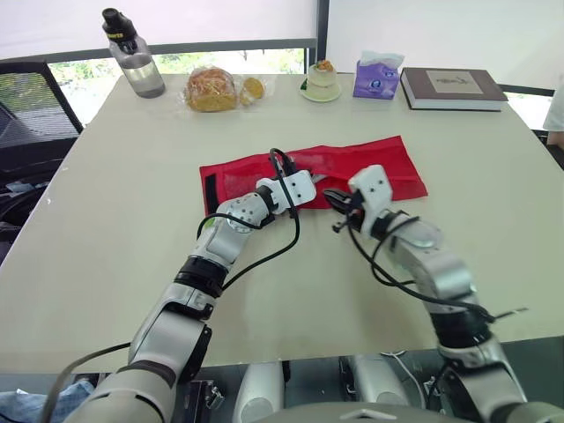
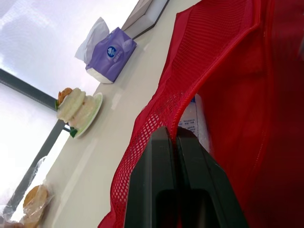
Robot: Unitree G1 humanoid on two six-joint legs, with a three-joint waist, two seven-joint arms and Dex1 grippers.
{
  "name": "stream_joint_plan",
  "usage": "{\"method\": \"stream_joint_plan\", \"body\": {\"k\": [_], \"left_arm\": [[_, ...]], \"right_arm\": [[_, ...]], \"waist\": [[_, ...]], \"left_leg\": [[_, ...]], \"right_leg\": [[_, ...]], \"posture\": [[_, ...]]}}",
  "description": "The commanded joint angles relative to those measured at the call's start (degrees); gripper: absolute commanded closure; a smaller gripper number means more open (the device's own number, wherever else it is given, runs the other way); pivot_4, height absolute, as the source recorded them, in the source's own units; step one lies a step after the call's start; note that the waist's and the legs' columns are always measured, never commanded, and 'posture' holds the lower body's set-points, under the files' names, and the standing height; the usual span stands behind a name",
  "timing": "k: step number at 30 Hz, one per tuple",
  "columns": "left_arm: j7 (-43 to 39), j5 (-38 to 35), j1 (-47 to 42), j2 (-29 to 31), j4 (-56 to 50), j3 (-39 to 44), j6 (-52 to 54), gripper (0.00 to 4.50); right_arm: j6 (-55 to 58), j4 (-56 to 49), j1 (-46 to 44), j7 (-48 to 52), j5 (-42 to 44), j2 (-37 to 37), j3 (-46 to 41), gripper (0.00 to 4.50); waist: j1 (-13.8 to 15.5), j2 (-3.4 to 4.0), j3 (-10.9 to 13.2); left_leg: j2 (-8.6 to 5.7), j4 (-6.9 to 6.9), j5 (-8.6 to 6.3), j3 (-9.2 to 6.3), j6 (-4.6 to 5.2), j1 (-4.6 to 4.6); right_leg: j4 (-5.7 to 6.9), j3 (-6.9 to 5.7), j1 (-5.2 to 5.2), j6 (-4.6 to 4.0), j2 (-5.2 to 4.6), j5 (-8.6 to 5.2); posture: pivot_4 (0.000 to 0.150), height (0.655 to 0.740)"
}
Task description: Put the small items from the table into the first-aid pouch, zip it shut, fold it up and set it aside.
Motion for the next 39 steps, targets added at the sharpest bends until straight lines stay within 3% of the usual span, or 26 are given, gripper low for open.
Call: {"method": "stream_joint_plan", "body": {"k": [1, 6, 7, 9, 13, 16, 22, 28, 33, 39], "left_arm": [[1.0, -1.3, -0.7, 0.0, -0.6, 1.4, -0.8, 4.5], [0.6, -1.6, -0.5, -0.3, 0.0, 1.5, -1.2, 4.5], [0.6, -1.6, -0.4, -0.3, 0.1, 1.5, -1.3, 4.5], [0.6, -1.7, -0.6, -0.4, 0.5, 1.5, -1.4, 4.5], [0.5, -2.0, -1.1, -0.3, 1.4, 1.5, -1.7, 4.5], [0.5, -2.1, -1.5, -0.2, 2.5, 1.6, -2.2, 4.5], [0.2, -2.4, -2.7, -0.1, 4.7, 1.6, -3.2, 4.5], [0.6, -2.3, -4.1, -0.3, 7.3, 1.6, -4.1, 4.5], [1.2, -1.1, -4.6, -0.1, 8.4, 0.9, -5.2, 4.5], [1.2, -0.7, -4.4, 0.0, 8.1, 0.7, -5.3, 4.5]], "right_arm": [[2.0, -9.5, 4.1, 5.3, 7.3, -5.6, -7.3, 4.42], [0.9, -15.2, 10.4, 10.0, 16.2, -12.3, -17.2, 4.42], [1.4, -15.8, 11.5, 10.6, 17.7, -13.7, -19.0, 4.19], [2.5, -16.8, 13.7, 11.6, 21.0, -16.6, -22.8, 3.54], [4.1, -18.2, 17.9, 13.6, 27.2, -21.9, -30.2, 1.36], [5.0, -19.0, 21.3, 15.6, 32.0, -25.5, -36.3, 0.04], [7.4, -18.8, 26.6, 19.8, 40.8, -33.1, -47.7, 0.04], [8.3, -18.9, 29.1, 19.8, 43.8, -36.6, -50.7, 0.04], [10.6, -22.7, 30.9, 13.6, 41.8, -36.7, -43.8, 0.04], [8.0, -25.9, 25.0, 1.7, 28.3, -33.1, -23.7, 0.04]], "waist": [[0.0, 0.0, 0.0], [-0.4, 0.0, 0.0], [-0.3, 0.0, 0.0], [-0.2, -0.01, 0.0], [-0.2, -0.01, 0.0], [-0.1, -0.01, 0.0], [-0.1, -0.02, 0.0], [-0.1, -0.02, 0.0], [-0.1, -0.03, 0.0], [-0.2, -0.06, 0.0]], "left_leg": [[-0.01, 0.0, 0.0, 0.0, 0.0, 0.01], [0.01, 0.0, 0.0, 0.0, 0.0, 0.06], [0.02, 0.0, 0.0, -0.01, 0.0, 0.06], [0.02, 0.01, 0.0, -0.01, 0.0, 0.06], [0.0, 0.01, 0.0, 0.02, 0.0, 0.04], [0.0, 0.01, 0.0, 0.02, 0.0, 0.05], [0.0, 0.03, 0.0, 0.03, 0.0, 0.07], [0.0, 0.03, 0.0, 0.03, 0.0, 0.06], [0.0, 0.04, 0.0, 0.02, 0.0, 0.06], [0.0, 0.06, 0.0, 0.04, 0.0, 0.07]], "right_leg": [[0.0, -0.01, 0.0, 0.0, -0.01, 0.0], [0.01, 0.02, 0.01, 0.01, 0.03, -0.01], [0.0, 0.02, 0.02, 0.01, 0.04, -0.01], [-0.01, 0.02, 0.03, 0.01, 0.04, -0.01], [-0.05, 0.05, 0.04, 0.01, 0.01, -0.01], [-0.04, 0.06, 0.04, 0.01, 0.02, -0.01], [-0.06, 0.08, 0.06, 0.02, 0.03, -0.01], [-0.06, 0.08, 0.07, 0.03, 0.02, -0.02], [-0.06, 0.08, 0.07, 0.09, 0.03, -0.05], [-0.06, 0.09, 0.06, 0.19, 0.02, -0.11]], "posture": [[0.15, 0.74], [0.15, 0.74], [0.15, 0.74], [0.15, 0.74], [0.15, 0.74], [0.15, 0.74], [0.15, 0.74], [0.15, 0.74], [0.15, 0.74], [0.15, 0.74]]}}
